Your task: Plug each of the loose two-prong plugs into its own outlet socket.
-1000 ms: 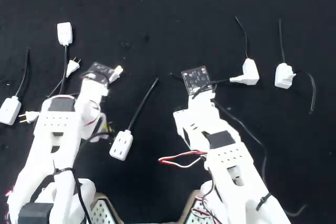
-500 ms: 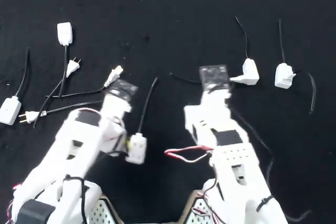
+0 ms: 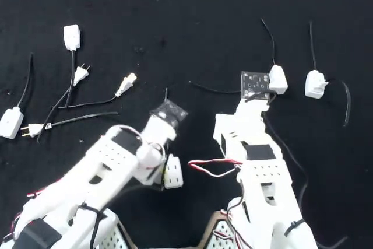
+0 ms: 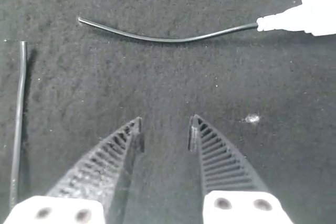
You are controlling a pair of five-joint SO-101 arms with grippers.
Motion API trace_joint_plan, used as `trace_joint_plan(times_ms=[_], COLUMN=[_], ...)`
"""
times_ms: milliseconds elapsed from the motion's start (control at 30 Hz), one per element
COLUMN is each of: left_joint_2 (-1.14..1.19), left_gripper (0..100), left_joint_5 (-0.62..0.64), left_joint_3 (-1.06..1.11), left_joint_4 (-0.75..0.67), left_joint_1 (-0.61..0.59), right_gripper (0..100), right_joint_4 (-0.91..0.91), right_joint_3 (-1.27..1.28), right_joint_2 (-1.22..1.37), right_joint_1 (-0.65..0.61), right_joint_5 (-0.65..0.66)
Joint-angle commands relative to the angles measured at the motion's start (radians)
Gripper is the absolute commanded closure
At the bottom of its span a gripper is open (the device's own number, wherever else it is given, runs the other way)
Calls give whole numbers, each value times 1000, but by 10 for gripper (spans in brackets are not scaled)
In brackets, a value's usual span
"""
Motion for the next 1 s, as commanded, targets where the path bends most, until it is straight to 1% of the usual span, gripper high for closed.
trace_joint_plan(times_ms=[0,33,100,467,533,667,967], left_joint_2=[-5,0,21,365,397,399,413], left_gripper=[760,760,760,760,760,760,759], left_joint_5=[12,12,12,21,46,135,315], left_joint_3=[-199,-222,-225,-246,-246,-271,-331], left_joint_4=[57,41,-35,-344,-387,-397,-402], left_joint_1=[-125,-159,-179,-156,-154,-134,-134], right_gripper=[861,861,861,861,861,861,861], right_joint_4=[-21,-21,-21,-21,-21,-21,-21], right_joint_3=[-30,-30,-30,-30,-30,-30,-30], right_joint_2=[-33,-33,-33,-33,-33,-33,-33], right_joint_1=[12,12,12,12,9,8,8], right_joint_5=[-8,-8,-8,-6,-5,-6,-6])
